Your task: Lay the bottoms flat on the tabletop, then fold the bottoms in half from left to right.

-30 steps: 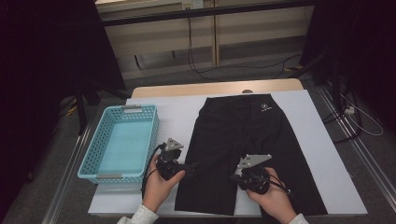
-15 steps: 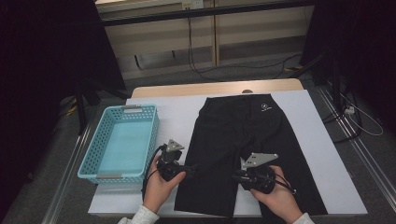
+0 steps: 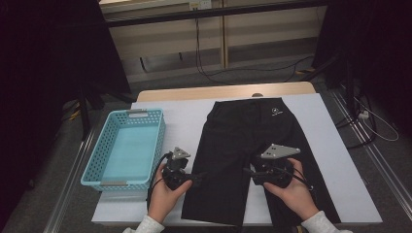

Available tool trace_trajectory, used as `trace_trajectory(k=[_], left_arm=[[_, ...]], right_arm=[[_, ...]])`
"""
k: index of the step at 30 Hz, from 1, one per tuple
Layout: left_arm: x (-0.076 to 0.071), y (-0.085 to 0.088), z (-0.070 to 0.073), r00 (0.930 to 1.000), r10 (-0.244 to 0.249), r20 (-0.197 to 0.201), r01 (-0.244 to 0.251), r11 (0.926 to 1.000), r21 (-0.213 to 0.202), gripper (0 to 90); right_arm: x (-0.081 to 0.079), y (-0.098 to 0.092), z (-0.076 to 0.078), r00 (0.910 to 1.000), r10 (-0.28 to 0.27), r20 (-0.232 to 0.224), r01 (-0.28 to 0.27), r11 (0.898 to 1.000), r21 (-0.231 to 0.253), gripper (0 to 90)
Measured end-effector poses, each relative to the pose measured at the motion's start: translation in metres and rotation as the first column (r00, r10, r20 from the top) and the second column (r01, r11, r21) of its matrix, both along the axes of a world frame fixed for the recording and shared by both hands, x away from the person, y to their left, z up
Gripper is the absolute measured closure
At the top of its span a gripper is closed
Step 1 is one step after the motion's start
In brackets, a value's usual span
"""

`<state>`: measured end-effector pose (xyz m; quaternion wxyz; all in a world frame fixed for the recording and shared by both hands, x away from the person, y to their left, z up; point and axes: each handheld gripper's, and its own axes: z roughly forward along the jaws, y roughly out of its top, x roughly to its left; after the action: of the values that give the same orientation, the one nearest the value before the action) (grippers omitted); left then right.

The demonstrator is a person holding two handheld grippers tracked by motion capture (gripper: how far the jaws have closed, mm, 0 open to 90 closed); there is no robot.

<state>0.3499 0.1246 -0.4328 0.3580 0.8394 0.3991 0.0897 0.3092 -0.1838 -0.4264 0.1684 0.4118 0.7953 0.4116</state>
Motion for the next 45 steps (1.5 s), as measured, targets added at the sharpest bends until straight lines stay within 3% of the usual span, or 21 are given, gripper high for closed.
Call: trace_trajectory(k=[8,12,17,24,34,41,45], left_arm=[[-0.001,0.000,0.001,1.0000,-0.004,-0.002,0.004,1.0000,-0.006,12.4],[-0.005,-0.004,-0.002,0.9997,-0.025,0.006,0.025,0.9996,0.013,12.4],[-0.004,0.001,0.000,1.0000,0.007,0.005,-0.007,0.9999,-0.015,10.4],[-0.004,-0.006,0.002,0.9998,-0.017,0.007,0.017,0.9997,-0.015,9.8],[-0.006,0.001,0.002,1.0000,-0.002,0.000,0.002,0.9996,-0.030,5.6],[-0.013,0.003,-0.003,0.9993,-0.027,0.027,0.026,0.9994,0.024,6.2],[-0.014,0.006,-0.007,0.9995,0.008,0.029,-0.010,0.9987,0.049,7.0]], right_arm=[[0.004,-0.003,-0.001,0.9996,-0.026,0.002,0.026,1.000,0.012,26.7],[0.006,-0.003,0.004,0.9987,-0.049,0.013,0.048,0.998,0.049,21.3],[0.010,-0.001,0.003,0.9985,-0.052,0.018,0.051,0.998,0.040,19.9],[0.004,-0.004,0.002,0.9980,-0.060,0.020,0.059,0.998,0.036,18.3],[0.002,-0.004,0.006,0.9987,-0.045,0.024,0.044,0.998,0.051,15.7],[0.005,0.001,0.007,0.9991,-0.033,0.026,0.031,0.998,0.047,15.8],[0.009,0.002,0.006,0.9993,-0.026,0.027,0.024,0.998,0.051,15.8]])
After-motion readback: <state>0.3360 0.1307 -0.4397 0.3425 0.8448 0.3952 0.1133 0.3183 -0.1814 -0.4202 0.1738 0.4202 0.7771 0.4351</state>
